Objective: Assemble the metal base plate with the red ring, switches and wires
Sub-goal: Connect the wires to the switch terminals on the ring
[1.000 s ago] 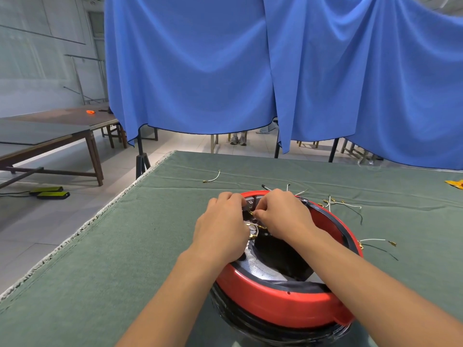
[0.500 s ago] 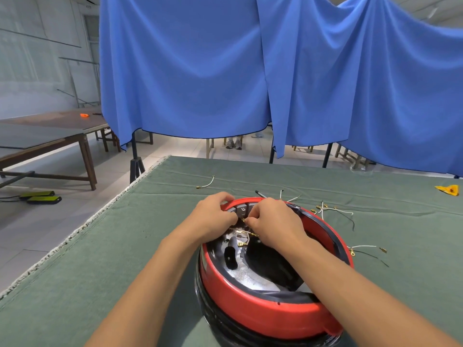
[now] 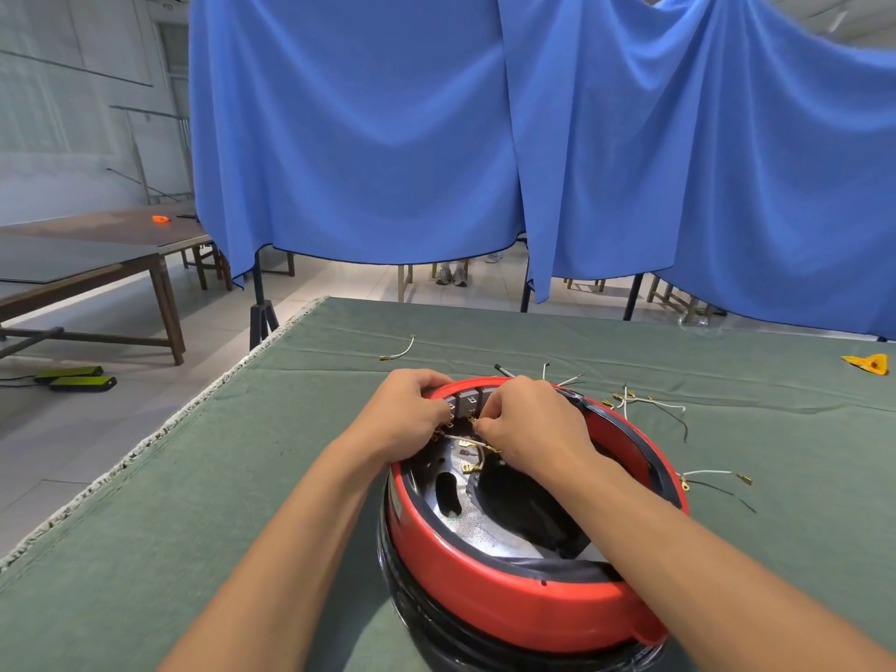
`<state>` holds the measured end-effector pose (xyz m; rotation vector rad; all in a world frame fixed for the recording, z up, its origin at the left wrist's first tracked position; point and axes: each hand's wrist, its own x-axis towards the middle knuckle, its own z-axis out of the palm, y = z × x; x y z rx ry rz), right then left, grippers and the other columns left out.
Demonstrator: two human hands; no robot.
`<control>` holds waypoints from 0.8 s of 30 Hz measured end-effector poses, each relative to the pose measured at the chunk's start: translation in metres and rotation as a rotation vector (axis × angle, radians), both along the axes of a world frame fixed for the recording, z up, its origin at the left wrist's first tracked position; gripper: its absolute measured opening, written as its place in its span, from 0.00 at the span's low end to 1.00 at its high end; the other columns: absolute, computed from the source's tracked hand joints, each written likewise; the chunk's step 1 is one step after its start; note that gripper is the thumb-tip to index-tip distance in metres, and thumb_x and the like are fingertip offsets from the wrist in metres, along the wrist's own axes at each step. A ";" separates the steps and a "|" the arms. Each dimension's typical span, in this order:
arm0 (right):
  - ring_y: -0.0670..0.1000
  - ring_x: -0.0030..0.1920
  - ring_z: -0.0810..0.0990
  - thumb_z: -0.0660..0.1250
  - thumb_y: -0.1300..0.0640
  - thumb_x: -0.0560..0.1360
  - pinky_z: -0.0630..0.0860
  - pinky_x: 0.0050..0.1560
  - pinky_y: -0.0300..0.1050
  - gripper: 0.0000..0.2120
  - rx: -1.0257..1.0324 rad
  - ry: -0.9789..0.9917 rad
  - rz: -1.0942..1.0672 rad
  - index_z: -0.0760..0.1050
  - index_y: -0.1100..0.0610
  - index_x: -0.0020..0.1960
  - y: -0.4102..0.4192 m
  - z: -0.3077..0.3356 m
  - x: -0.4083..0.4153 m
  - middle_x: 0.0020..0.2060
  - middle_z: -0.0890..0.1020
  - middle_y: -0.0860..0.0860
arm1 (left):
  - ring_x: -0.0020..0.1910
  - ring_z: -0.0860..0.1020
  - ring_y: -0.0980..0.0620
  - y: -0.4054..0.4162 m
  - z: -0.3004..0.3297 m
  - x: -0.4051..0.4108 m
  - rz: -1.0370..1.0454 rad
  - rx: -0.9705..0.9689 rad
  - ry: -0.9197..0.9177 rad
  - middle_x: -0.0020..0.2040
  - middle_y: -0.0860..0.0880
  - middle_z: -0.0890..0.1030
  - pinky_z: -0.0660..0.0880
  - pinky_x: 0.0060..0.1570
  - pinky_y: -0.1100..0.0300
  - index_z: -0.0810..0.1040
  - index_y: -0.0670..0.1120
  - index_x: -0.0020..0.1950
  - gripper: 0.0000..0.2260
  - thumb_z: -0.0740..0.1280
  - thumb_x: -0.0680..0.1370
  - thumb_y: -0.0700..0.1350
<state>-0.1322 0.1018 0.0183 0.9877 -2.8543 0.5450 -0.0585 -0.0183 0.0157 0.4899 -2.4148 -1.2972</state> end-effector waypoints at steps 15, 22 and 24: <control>0.55 0.45 0.81 0.67 0.53 0.74 0.79 0.46 0.49 0.08 -0.015 0.006 -0.007 0.84 0.53 0.46 -0.002 -0.001 0.000 0.42 0.84 0.52 | 0.47 0.80 0.49 -0.001 -0.001 0.001 0.023 -0.020 -0.012 0.47 0.47 0.83 0.76 0.52 0.55 0.81 0.45 0.56 0.13 0.65 0.74 0.35; 0.55 0.45 0.81 0.65 0.53 0.75 0.79 0.46 0.50 0.09 -0.006 0.056 -0.023 0.83 0.53 0.47 -0.005 -0.002 0.002 0.42 0.84 0.51 | 0.49 0.80 0.49 0.000 -0.002 0.001 0.034 -0.022 -0.012 0.48 0.47 0.83 0.76 0.55 0.53 0.81 0.46 0.56 0.13 0.66 0.74 0.37; 0.55 0.46 0.81 0.65 0.53 0.75 0.78 0.46 0.49 0.09 -0.007 0.077 -0.033 0.82 0.53 0.49 -0.006 -0.002 0.002 0.43 0.84 0.51 | 0.48 0.80 0.49 0.000 -0.002 0.001 0.035 -0.024 -0.011 0.48 0.47 0.83 0.76 0.55 0.53 0.81 0.46 0.56 0.13 0.66 0.74 0.37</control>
